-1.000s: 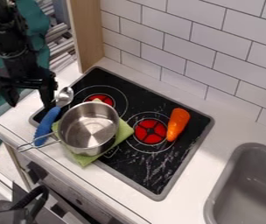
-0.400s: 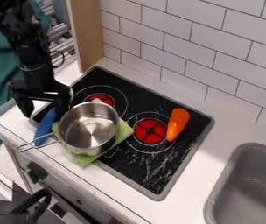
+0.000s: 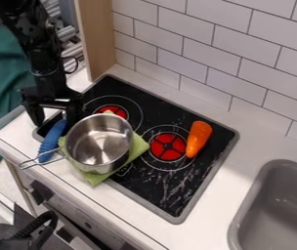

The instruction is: Move the blue spoon on the right burner

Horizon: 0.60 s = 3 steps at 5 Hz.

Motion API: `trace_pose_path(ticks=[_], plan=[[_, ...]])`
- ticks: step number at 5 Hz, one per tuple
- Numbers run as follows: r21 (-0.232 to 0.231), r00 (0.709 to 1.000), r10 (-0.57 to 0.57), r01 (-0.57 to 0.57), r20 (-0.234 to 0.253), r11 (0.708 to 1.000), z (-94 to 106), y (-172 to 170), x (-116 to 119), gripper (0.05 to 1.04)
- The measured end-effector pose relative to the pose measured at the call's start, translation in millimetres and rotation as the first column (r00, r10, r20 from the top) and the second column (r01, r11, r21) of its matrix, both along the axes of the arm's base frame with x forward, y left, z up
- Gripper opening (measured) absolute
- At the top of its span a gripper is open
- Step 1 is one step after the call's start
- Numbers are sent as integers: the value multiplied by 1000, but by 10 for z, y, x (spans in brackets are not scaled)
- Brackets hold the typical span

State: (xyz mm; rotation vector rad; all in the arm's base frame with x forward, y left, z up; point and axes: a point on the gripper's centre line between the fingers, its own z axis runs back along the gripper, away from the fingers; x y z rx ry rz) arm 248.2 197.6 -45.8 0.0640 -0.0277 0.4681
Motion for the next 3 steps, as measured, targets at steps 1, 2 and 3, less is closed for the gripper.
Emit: trace_pose_path(ticks=[1, 2, 3], plan=[[1, 1000, 9, -9, 11, 1000, -26, 79, 109, 1010], [-1, 1000, 11, -11, 12, 1000, -34, 84, 131, 959], [-3, 1000, -1, 1, 10, 1000, -49, 49, 160, 697]])
